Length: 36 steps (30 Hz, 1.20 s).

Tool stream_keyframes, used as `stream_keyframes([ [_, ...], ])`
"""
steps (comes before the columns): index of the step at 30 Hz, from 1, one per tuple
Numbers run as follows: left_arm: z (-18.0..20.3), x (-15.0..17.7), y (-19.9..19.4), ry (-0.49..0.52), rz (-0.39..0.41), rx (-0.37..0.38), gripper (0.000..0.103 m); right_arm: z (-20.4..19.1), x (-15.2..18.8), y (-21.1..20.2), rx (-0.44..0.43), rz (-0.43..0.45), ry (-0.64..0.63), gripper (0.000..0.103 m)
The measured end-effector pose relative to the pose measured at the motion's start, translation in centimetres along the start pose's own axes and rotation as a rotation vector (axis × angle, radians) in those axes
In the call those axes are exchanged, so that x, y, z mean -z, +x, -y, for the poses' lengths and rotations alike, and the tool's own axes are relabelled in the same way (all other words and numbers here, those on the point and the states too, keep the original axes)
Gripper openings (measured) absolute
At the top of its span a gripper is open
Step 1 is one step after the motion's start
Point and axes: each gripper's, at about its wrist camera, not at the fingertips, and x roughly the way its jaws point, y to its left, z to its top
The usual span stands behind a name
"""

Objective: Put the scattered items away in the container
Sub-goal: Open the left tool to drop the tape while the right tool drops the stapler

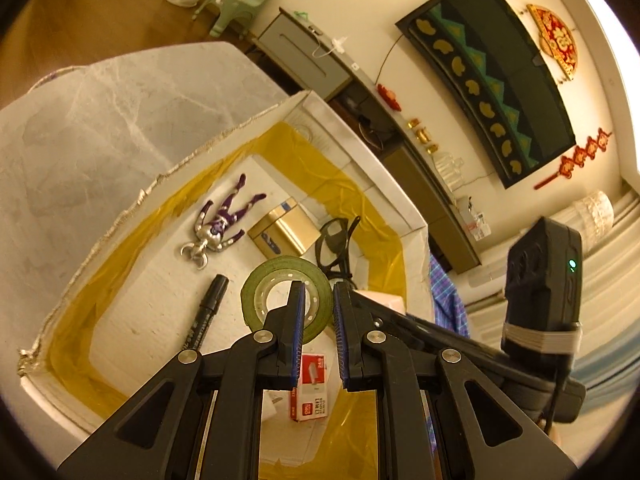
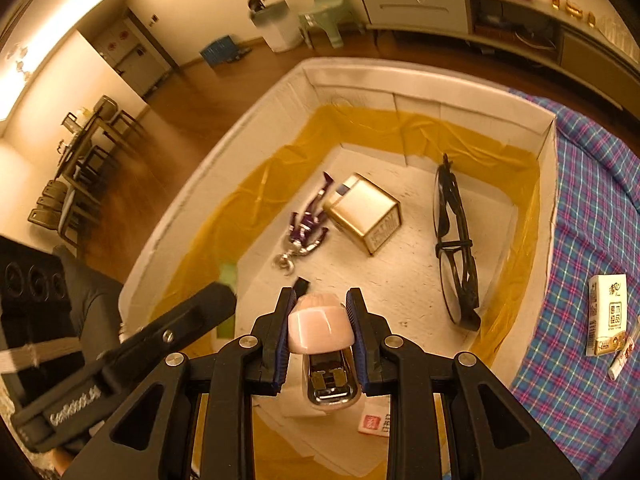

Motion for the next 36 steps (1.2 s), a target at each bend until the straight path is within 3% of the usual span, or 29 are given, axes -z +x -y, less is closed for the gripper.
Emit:
stream_keyframes([
  [4,0.4,0.0,0.2,0.008,-0.013,-0.022,0.032,0.8,-0.5,0.9,0.025,-0.023,0.027,0.03],
  [15,1.0,-0.3,-1.1,-0.015,0.008,-0.041,0.035,0.0,0.9,-0.8,0.008,0.009,-0.004,0.031],
  [27,5.6,0.8,-5.0,0.129,0.093,-0.091,0.037,-0.9,4.3,-4.9,-0.051,0.055,-0.037,0.048],
  [36,9.2,2.2,-7.0,0.25,0.178,-0.119,0.037,-1.2,7.3,-10.0,-0.091,0.163,-0.075,0.051],
])
